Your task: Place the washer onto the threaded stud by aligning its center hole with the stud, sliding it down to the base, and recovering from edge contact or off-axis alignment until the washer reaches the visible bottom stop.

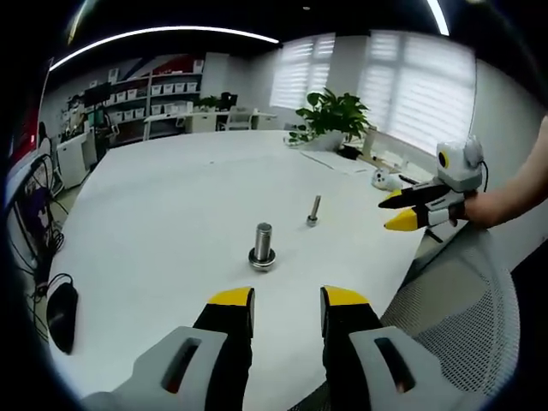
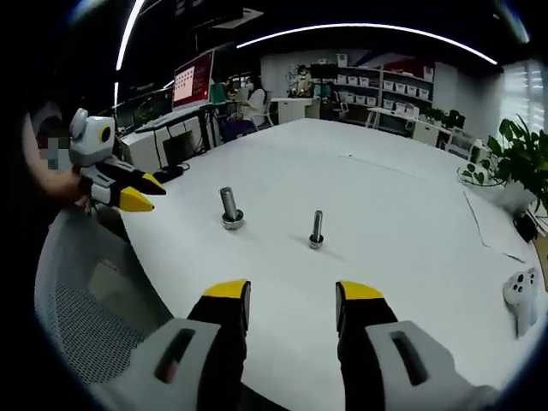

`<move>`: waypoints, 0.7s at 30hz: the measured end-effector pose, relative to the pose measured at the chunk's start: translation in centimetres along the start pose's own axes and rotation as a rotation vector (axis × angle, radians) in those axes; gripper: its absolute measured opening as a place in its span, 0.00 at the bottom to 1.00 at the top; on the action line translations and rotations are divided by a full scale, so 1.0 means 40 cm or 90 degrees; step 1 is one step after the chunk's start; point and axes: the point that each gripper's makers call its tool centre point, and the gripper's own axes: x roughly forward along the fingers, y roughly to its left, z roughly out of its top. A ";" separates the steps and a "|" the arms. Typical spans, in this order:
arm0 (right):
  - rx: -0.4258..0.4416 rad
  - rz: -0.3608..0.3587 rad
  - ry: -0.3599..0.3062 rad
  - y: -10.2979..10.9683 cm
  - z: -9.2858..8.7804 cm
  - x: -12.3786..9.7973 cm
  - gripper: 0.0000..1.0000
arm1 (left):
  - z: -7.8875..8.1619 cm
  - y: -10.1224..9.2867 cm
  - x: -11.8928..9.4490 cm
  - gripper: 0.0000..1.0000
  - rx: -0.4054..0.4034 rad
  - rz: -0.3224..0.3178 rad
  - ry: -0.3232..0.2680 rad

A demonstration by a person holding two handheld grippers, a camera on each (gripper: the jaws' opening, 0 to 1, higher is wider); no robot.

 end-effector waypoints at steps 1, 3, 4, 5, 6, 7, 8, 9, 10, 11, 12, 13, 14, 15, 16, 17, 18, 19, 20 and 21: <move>-0.002 -0.001 0.000 -0.001 0.000 0.000 0.42 | -0.001 -0.001 0.000 0.29 0.000 -0.001 0.000; -0.002 -0.002 -0.002 -0.002 0.001 -0.001 0.42 | 0.001 -0.003 0.000 0.29 0.003 -0.002 0.000; -0.001 -0.002 0.000 -0.004 -0.001 -0.001 0.42 | 0.001 -0.004 0.000 0.29 0.004 -0.004 0.000; 0.000 -0.002 0.000 -0.005 -0.002 -0.001 0.42 | 0.001 -0.005 0.000 0.29 0.004 -0.004 0.000; 0.000 -0.001 0.000 -0.004 -0.002 -0.001 0.42 | 0.000 -0.005 0.000 0.29 0.005 -0.003 0.001; -0.001 -0.002 0.001 -0.004 -0.003 -0.001 0.42 | 0.000 -0.004 0.000 0.29 0.005 -0.002 0.001; -0.003 -0.002 0.000 -0.002 -0.002 -0.001 0.42 | 0.000 -0.004 0.000 0.29 0.005 -0.001 0.001; -0.004 -0.002 0.000 -0.001 -0.001 0.000 0.42 | 0.000 -0.003 0.000 0.29 0.005 -0.001 0.001; -0.006 -0.002 0.001 -0.001 -0.001 0.001 0.42 | 0.000 -0.002 0.000 0.29 0.006 0.000 0.002; -0.006 -0.001 0.000 -0.001 -0.001 0.001 0.42 | -0.001 -0.002 0.000 0.29 0.006 0.001 0.003; -0.005 -0.001 0.000 0.000 -0.001 0.001 0.42 | -0.002 -0.002 0.000 0.29 0.006 0.001 0.004; -0.006 -0.001 0.000 -0.001 -0.001 0.002 0.42 | -0.002 -0.004 0.000 0.29 0.007 0.000 0.004; -0.006 -0.003 0.001 -0.002 -0.002 0.002 0.42 | -0.002 -0.005 0.001 0.29 0.009 0.000 0.005; -0.005 -0.004 0.001 -0.003 -0.002 0.001 0.42 | -0.004 -0.006 0.001 0.29 0.011 -0.001 0.007; -0.004 -0.005 0.003 -0.005 -0.004 0.002 0.42 | -0.005 -0.006 0.002 0.29 0.012 -0.001 0.010; -0.004 -0.005 0.003 -0.005 -0.004 0.002 0.42 | -0.007 -0.006 0.003 0.29 0.012 -0.001 0.012; -0.004 -0.006 0.002 -0.005 -0.002 0.002 0.42 | -0.007 -0.006 0.003 0.29 0.012 -0.001 0.012; -0.004 -0.007 0.001 -0.005 -0.001 0.002 0.42 | -0.007 -0.007 0.004 0.29 0.012 -0.002 0.012; -0.006 -0.009 -0.001 -0.007 0.001 0.002 0.42 | -0.007 -0.007 0.005 0.29 0.014 -0.002 0.013; -0.006 -0.009 -0.002 -0.008 0.001 0.002 0.42 | -0.008 -0.008 0.007 0.29 0.015 -0.003 0.016</move>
